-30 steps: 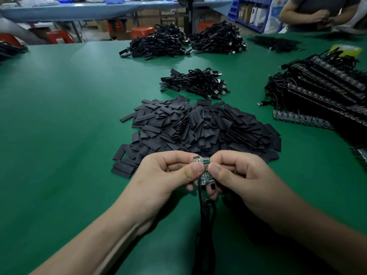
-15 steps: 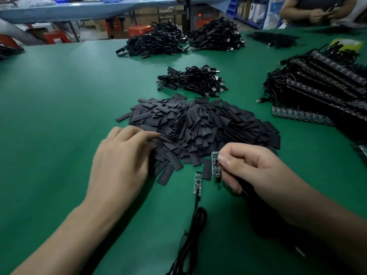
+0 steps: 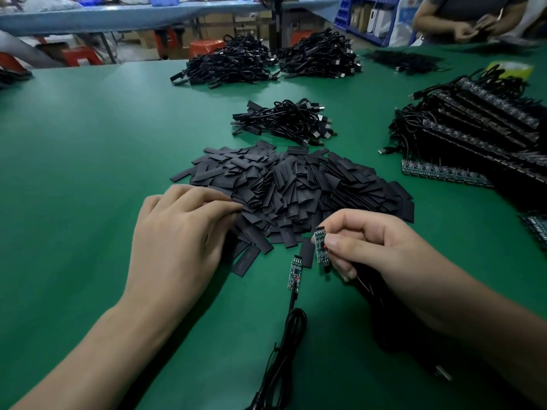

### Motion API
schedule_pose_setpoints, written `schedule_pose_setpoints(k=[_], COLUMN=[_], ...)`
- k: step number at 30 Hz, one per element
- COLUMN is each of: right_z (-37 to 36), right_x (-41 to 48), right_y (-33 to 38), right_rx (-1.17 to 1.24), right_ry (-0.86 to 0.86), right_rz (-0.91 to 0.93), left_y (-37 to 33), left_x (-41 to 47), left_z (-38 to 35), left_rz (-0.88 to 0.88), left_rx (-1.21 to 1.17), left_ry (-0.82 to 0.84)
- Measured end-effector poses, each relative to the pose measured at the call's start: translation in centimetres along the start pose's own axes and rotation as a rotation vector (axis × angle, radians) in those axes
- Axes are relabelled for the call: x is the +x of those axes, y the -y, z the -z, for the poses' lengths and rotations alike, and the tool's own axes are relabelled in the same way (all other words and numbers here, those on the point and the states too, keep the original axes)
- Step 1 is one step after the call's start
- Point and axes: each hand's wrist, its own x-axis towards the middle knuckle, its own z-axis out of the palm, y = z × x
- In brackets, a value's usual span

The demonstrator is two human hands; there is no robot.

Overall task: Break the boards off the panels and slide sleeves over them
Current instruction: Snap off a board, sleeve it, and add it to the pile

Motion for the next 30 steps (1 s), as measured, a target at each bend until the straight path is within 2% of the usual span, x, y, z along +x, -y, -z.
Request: schedule_pose_setpoints(k=[3,5,7,13,16,20,23,27,30], right_z=[0.1,0.0,-0.2,-0.7,-0.7,-0.6,-0.4,-0.3,-0.4], right_x=[-0.1,-0.2,-0.3,-0.5,-0.4,-0.3,-0.3,-0.1,-0.1], right_y=[0.2,0.4,0.4,0.3,0.3,0.4,0.3,-0.1,-0.2], right_rx=[0.008,-0.014,-0.021,-0.065,-0.085,-0.053,-0.091,-0.143,-0.155], right_ry=[0.015,0.017,-0.003,-0.073,-0.091,-0.034,-0.044,-0.048,-0.041], right_rz=[-0.007,0.01,0.035,0.033,0.036,0.036,0.053,0.068,0.07], left_y=[-1.4,-2.7,-3.9,-4.4,-4.5,-4.1,-3.9,-3.7,-3.6], left_x=[-0.3,-0.7,-1.1,-1.2,-1.1,-1.1,-1.2,-1.3,-1.3], left_z=[0.2,0.0,-0.2,-0.4,-0.3,-0.4,-0.5,-0.7,-0.7], left_rz=[0.078,0.209,0.286,0.338,0.367,0.288,0.245,0.288,0.277], left_rx=[-0.319,-0.658,-0.892,-1.113,-1.171,-1.095,-1.044,-1.038,-1.023], left_ry=[0.009,0.104,0.188,0.295,0.32,0.329,0.294,0.208,0.21])
